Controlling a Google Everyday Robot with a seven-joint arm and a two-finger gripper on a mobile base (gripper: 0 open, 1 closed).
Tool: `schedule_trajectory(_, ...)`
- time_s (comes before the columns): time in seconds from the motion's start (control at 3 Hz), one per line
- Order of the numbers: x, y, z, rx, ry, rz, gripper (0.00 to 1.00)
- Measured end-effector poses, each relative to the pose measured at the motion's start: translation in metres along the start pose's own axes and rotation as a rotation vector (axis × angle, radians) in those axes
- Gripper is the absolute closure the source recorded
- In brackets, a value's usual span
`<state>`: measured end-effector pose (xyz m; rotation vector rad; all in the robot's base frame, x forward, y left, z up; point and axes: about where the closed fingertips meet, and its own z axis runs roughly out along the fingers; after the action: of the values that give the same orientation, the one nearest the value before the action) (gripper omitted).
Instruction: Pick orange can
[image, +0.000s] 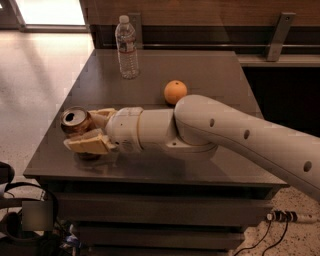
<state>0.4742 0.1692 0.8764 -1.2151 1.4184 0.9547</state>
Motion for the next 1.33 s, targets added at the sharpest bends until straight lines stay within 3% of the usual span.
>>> schedule_trajectory(0.67,-0.002,0.003,0.003,-0.006,0.000,-0.005,0.92)
schedule_trajectory(1.0,-0.003,0.004,0.003,-0.008,0.000,-0.008,1.00)
schedule_trajectory(1.33,-0.019,0.001,0.000,-0.016,-0.045,-0.036,1.00)
